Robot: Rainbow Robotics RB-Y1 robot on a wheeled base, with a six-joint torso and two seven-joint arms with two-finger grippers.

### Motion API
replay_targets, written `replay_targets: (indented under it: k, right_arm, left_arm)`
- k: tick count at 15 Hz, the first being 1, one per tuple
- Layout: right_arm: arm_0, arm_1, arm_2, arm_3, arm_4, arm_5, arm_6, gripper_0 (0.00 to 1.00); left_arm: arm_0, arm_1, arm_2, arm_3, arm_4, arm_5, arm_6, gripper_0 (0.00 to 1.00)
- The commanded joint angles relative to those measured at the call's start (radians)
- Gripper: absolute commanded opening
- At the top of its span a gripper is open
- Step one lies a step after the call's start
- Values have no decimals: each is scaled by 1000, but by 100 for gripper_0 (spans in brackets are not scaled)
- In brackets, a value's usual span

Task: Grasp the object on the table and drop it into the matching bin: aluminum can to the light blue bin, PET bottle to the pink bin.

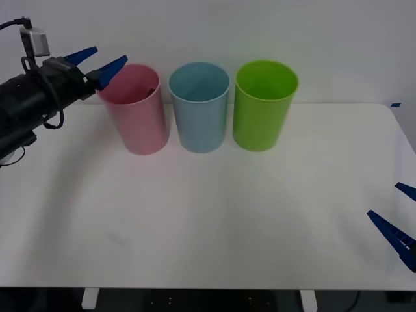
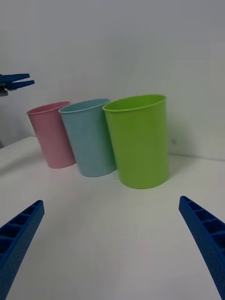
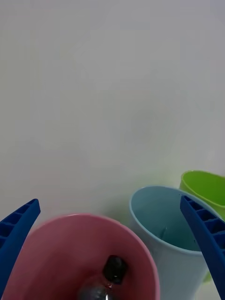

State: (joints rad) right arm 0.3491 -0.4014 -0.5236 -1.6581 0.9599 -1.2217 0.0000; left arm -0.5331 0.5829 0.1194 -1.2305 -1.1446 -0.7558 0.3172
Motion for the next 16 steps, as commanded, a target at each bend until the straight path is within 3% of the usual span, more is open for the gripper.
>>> replay_targets:
  k: [1, 6, 10, 16]
  right_arm:
    - [0, 0, 0, 0, 0, 0, 0, 100]
    - [0, 0, 0, 0, 0, 0, 0, 100]
    - [0, 0, 0, 0, 0, 0, 0, 100]
    - [0, 0, 0, 0, 0, 0, 0, 100]
  left_arm:
    - [104, 0, 40, -78, 45, -36, -10, 100]
    - [288, 0, 163, -162, 77, -192, -47, 100]
    - [435, 0, 235, -175, 128, -318, -196, 100]
    - [605, 0, 333, -175, 129, -464, -366, 100]
